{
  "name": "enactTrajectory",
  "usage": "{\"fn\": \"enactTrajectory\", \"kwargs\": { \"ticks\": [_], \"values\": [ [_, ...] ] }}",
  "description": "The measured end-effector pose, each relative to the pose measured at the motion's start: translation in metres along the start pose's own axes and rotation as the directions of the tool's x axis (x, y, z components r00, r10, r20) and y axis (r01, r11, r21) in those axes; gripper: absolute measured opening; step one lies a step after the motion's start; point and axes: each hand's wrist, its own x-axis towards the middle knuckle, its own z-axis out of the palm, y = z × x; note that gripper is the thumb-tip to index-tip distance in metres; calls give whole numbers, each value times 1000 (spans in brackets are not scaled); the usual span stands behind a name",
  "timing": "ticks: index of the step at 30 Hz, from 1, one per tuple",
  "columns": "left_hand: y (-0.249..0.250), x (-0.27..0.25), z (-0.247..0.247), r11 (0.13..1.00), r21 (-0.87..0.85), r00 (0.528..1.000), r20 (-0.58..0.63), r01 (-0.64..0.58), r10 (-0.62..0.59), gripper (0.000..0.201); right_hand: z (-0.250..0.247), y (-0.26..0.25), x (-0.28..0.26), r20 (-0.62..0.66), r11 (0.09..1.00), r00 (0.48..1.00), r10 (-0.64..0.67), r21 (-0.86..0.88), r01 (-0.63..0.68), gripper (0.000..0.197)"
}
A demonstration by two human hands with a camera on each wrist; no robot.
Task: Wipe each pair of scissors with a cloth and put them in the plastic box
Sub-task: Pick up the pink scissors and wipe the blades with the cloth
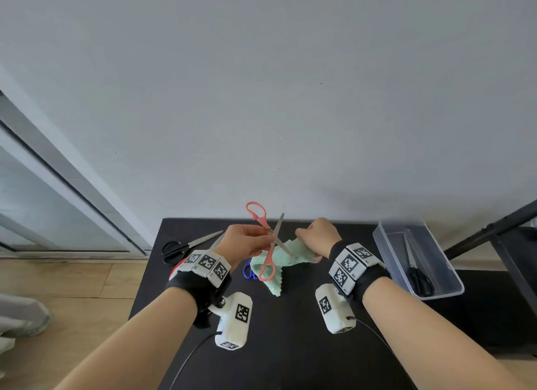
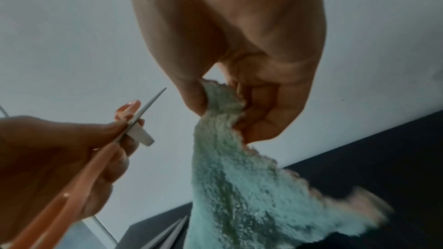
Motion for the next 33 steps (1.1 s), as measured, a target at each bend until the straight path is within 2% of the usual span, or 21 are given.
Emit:
{"fn": "enactTrajectory", "kwargs": {
  "ticks": [3, 6, 10, 14, 16, 20, 24, 29, 33],
  "values": [
    [7, -1, 0, 1000, 0, 1000, -3, -14, 14, 11, 0, -5, 1, 2, 987, 998, -68, 146, 67, 29],
    [10, -1, 1, 1000, -4, 1000, -18, -18, 18, 17, -1, -12, -2, 33, 932, 984, -173, 329, 153, 24],
    [13, -1, 2, 1000, 3, 999, -42, -17, 17, 21, 0, -15, -6, 80, 900, 966, -244, 390, 195, 22],
    [15, -2, 1, 1000, -26, 996, -88, -13, 11, 23, -1, -16, -8, 127, 800, 979, -160, 597, 53, 32],
    [16, -4, 2, 999, -29, 995, -99, -19, 16, 22, -3, -14, -11, 159, 755, 975, -155, 656, 13, 29],
    [18, -8, 3, 999, -13, 996, -88, -31, 30, 21, 0, -5, -12, 164, 800, 956, -244, 591, 103, 20],
    [20, -11, 6, 999, -3, 997, -71, -37, 37, 23, 4, -2, -9, 184, 834, 942, -279, 533, 143, 27],
    [20, -11, 7, 997, 41, 994, -83, -66, 70, 15, 6, -4, -10, 173, 858, 923, -344, 458, 234, 18],
    [17, -12, 6, 996, 59, 992, -94, -73, 78, 19, 9, -5, -11, 157, 892, 923, -350, 356, 278, 18]
  ]
}}
